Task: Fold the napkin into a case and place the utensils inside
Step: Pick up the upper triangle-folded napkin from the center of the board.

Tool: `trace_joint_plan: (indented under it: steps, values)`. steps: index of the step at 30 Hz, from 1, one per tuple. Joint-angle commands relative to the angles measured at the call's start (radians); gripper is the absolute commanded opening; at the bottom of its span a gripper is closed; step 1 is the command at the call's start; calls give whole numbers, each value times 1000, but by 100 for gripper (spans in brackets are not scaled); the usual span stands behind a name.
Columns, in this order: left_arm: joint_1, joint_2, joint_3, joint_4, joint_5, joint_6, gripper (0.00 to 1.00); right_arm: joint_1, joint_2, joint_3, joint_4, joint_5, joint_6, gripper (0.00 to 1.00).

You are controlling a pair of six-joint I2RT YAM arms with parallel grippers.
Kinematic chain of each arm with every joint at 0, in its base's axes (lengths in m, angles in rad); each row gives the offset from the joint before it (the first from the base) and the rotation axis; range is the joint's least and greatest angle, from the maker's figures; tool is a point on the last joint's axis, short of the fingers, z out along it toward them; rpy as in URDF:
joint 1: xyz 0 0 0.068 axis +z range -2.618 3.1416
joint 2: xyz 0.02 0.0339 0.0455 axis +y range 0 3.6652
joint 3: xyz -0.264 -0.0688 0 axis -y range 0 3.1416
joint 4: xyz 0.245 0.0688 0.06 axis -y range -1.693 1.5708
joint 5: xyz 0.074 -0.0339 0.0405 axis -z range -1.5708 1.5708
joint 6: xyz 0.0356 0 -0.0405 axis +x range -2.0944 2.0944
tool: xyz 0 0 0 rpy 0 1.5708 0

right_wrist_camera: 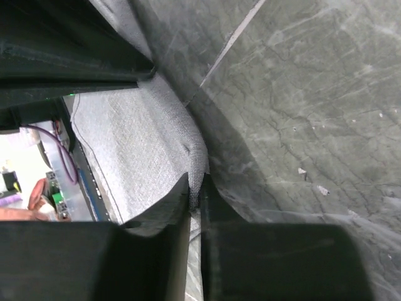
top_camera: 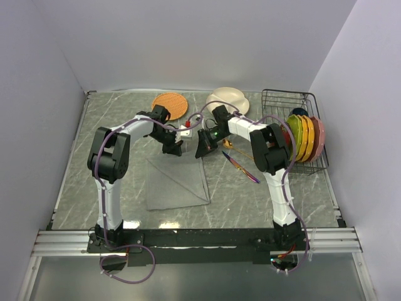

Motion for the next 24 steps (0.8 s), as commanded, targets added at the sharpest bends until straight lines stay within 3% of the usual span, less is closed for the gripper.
trace_joint_plan:
  steps: [1,3,6,8,12,24]
  values:
    - [28,-53,62,-96,77,38,39,12,-19,20,15,-21,-22,5]
    - [62,-23,113,-185,116,48,59,12,-33,15,18,-32,-30,0]
    - [146,30,249,-388,156,80,67,13,-56,-4,46,-38,-27,0]
    - [206,71,285,-515,179,90,69,13,-85,-34,70,-41,-24,0]
    - [263,137,339,-611,170,97,72,16,-160,-109,165,-36,-28,0]
    - [275,217,360,-609,162,116,75,53,-260,-184,190,-13,-150,0]
